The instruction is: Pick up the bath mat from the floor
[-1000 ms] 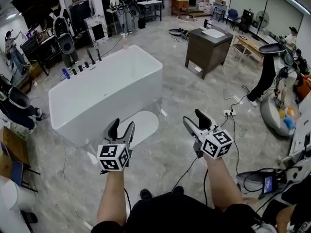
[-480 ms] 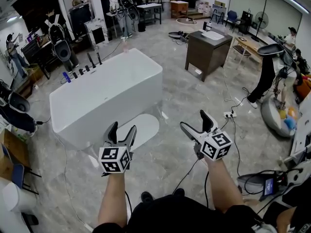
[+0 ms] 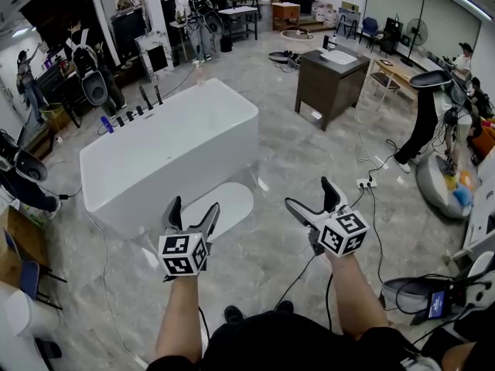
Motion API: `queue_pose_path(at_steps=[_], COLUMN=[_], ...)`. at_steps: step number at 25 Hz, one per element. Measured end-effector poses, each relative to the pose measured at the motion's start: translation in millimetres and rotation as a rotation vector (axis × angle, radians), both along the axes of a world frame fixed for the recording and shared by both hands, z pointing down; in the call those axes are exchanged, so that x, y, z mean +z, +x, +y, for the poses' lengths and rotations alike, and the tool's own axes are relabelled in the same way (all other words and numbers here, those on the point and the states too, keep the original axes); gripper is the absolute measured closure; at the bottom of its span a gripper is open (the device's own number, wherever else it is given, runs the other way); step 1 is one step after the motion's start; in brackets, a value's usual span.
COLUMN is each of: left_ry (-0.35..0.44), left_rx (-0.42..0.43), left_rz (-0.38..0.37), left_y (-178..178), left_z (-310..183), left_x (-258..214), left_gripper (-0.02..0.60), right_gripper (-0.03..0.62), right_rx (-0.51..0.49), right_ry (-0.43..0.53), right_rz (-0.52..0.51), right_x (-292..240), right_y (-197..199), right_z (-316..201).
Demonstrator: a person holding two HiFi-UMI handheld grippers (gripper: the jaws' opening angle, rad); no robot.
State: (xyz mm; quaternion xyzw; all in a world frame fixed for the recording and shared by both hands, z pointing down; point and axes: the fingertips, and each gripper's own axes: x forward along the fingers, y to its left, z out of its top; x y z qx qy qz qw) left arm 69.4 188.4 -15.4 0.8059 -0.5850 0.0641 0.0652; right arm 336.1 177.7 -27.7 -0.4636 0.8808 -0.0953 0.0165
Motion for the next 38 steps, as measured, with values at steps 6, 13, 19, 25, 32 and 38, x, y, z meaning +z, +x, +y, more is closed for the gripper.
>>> queue_pose_path(at_steps=[6, 13, 19, 25, 32, 38], left_ry=[0.003, -0.002, 0.004, -0.010, -0.034, -0.047], left_rx=[-0.004, -0.004, -0.001, 0.014, 0.038, 0.045], left_rz=[0.000, 0.005, 0.003, 0.014, 0.021, 0.046], left_y=[12, 42, 75, 97, 111, 106], left_z=[12, 11, 9, 8, -8, -37], left_x=[-9, -7, 2, 7, 17, 26], left_gripper=[0.135, 0.135, 0.135, 0.136, 0.137, 0.137], right_gripper=[0.059, 0.059, 0.059, 0.060, 0.060, 0.060], right_rx=[0.009, 0.022, 0.027, 0.037, 0.047, 0.047], right_ry=[0.000, -0.003, -0.011, -0.040, -0.083, -0.117], right_rz=[-0.011, -0.028, -0.038, -0.061, -0.079, -0.061], right_x=[-7, -3, 9, 17, 31, 43], right_y=[16, 51, 92, 119, 132, 126], right_z=[10, 12, 17, 20, 12, -9])
